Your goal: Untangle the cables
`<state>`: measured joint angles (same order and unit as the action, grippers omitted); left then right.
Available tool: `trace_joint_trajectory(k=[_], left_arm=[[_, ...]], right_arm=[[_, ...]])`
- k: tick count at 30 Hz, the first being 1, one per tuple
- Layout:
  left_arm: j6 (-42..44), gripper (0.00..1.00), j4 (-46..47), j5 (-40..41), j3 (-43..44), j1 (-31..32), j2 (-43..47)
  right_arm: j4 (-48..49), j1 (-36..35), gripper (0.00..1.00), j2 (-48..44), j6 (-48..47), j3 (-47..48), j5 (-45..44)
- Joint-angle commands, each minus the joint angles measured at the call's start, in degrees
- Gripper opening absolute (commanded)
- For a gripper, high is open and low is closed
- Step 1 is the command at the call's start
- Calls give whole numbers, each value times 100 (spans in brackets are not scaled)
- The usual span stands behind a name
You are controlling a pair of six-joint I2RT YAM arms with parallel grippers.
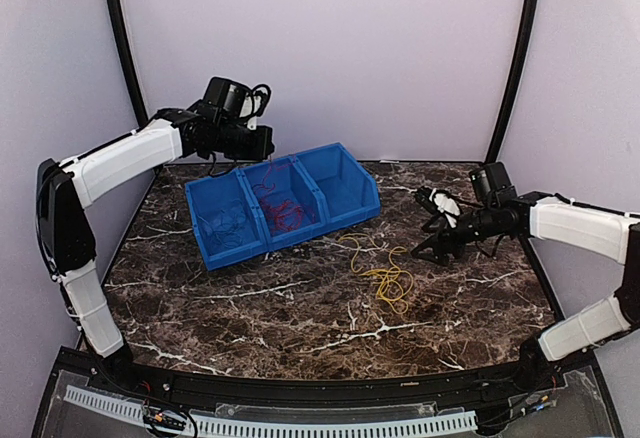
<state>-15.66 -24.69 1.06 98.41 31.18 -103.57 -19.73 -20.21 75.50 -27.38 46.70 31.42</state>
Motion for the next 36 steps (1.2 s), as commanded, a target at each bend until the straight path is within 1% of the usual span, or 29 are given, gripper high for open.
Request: trace_joint_trajectory(k=[1,8,15,21,24,25,26,27,28,29,31,34,36], left_arm=[[-139,0,187,-255,-173,-74,-100],[-174,0,127,-543,-167,-109,-636],[-237,0,119,-800,-156,-190,-909],[-278,6,115,-967,-156,-258,-1020],[-287,12,90,-1007,-135,-284,-1054],[-288,19,80,-1000,-128,-291,-1057],[-288,24,24,-927,-96,-295,-1057],[-299,32,-52,-859,-69,-296,-1046],[-298,36,-92,-732,-17,-296,-1031],[-276,42,-175,-691,10,-297,-998],[-232,45,-286,-598,107,-297,-917],[-234,46,-352,-466,141,-290,-695],[-289,46,-309,-338,7,-277,-423]], right_arm=[[21,34,85,107,-64,98,134],[-12,34,84,175,-95,103,154],[-21,34,84,221,-110,111,155],[-66,34,83,299,-146,141,179],[-108,37,82,341,-153,179,204],[-114,32,82,342,-154,182,206],[-124,34,82,333,-156,185,213],[-131,34,82,333,-163,189,222],[-131,34,82,322,-165,190,224],[-138,30,82,322,-165,191,231],[-133,34,82,325,-168,191,225],[-120,37,82,333,-127,206,184],[-88,34,82,352,-119,228,53]])
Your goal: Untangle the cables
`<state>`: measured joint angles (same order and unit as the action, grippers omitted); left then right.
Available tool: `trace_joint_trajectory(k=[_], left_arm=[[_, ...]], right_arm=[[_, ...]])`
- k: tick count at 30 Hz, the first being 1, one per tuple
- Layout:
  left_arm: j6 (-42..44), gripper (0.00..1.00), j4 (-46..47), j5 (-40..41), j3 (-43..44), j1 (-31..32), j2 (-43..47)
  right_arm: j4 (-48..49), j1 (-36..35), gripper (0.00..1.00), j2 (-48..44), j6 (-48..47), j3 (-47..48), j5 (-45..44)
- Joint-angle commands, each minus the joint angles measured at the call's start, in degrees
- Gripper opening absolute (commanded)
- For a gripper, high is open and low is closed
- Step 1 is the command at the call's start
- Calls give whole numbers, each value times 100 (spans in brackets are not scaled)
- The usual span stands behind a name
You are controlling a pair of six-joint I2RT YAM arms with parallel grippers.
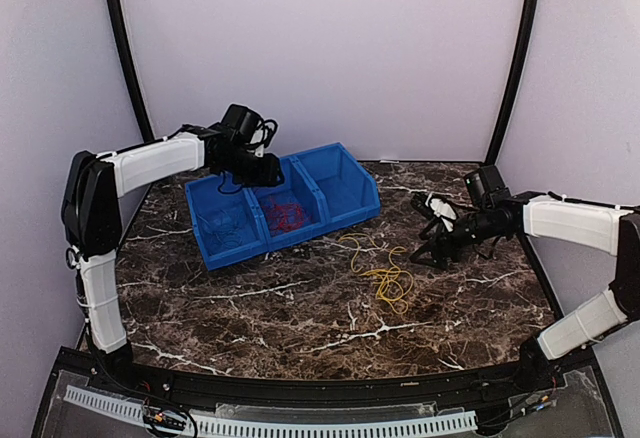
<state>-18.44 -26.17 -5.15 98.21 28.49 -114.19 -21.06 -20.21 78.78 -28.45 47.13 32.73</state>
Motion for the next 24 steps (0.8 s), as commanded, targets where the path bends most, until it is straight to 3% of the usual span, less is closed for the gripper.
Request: trace_joint_trajectory(k=[1,6,12,18,24], left_arm=[[-31,46,-44,311,-159,0,862],[73,46,834,32,-1267,194,1915],[-304,47,1918,206,-2898,337,3316],[-180,47,2326,435,-3782,341,3753],[-197,48,2946,-83,-4448,365,4042]], right_arm=[[62,34,81,45,-21,209,-208],[-285,33,70,490,-383,624,-867],[-410,26,66,1166,-906,941,-1264],[-468,4,63,1984,-1119,1446,-1349],[-662,-195,60,2459,-1175,1931,-1303]])
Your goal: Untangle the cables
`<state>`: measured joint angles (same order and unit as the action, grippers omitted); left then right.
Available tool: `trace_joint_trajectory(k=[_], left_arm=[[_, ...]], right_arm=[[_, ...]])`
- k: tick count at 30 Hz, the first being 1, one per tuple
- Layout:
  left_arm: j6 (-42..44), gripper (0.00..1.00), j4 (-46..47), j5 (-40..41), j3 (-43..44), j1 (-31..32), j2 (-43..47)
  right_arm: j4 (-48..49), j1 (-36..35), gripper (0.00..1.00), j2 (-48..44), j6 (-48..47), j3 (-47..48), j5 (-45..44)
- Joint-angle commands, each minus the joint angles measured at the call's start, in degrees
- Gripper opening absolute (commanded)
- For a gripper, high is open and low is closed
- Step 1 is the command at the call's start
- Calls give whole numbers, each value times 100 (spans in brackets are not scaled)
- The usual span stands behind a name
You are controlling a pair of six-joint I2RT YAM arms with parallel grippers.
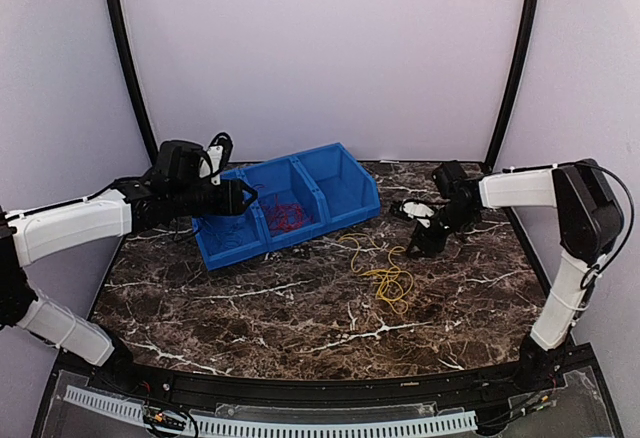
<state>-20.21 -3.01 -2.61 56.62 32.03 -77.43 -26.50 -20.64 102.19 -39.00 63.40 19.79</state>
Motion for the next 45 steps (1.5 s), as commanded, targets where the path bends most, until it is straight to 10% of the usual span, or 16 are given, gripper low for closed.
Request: trace_joint_trajectory(k=[1,13,19,45], left_arm=[[-19,49,680,-402,-321,24,380],[387,52,1739,-777,-167,1151,-649],[353,53,2280,-891,-83,1494,-1069],[342,54,4928,-647,1289,2514,-4081]], right_arm=[[-119,-179,60,129,-112,335,-4],[-284,-539,42,226,-20,548,172],[-678,-613,0,331,92,844,245],[-2753,-1150,0,-1441,502,3345,2258]])
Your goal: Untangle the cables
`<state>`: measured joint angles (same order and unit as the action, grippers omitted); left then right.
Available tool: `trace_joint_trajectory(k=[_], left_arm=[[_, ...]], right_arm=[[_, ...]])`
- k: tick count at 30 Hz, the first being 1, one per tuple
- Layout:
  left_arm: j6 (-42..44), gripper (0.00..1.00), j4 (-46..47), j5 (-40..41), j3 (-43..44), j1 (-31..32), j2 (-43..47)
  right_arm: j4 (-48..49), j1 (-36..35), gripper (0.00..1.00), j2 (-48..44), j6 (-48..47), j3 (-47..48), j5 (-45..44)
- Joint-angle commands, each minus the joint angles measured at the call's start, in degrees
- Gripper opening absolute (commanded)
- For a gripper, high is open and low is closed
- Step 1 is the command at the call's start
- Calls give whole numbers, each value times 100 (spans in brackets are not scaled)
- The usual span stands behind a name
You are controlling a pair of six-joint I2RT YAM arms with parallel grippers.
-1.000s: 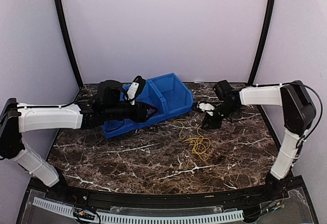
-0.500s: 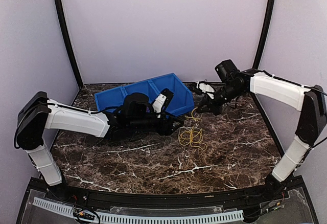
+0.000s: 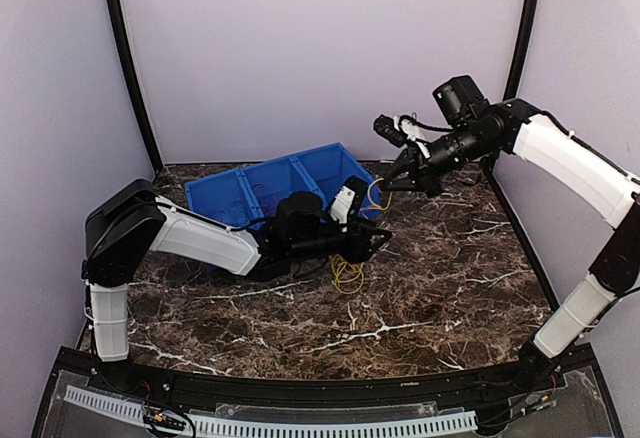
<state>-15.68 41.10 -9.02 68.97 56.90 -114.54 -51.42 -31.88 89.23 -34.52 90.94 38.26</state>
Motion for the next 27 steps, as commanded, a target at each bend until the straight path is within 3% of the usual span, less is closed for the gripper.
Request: trace_joint_trajectory(k=[1,12,19,27], left_arm=[[-115,52,543,48,37,25,-430],[-213,51,30,454,-301,16,-738],[-328,48,-206,371,-625,19,-626],[-368,43,-399,447,-1038,14,-311]], right_arm=[[-301,-29,0,-164,39,737,442],[-369,120,0,-576,-42,2342,380],[-326,808,0,-643,24,3424,645],[-115,1271,0,-837,274,3747,529]])
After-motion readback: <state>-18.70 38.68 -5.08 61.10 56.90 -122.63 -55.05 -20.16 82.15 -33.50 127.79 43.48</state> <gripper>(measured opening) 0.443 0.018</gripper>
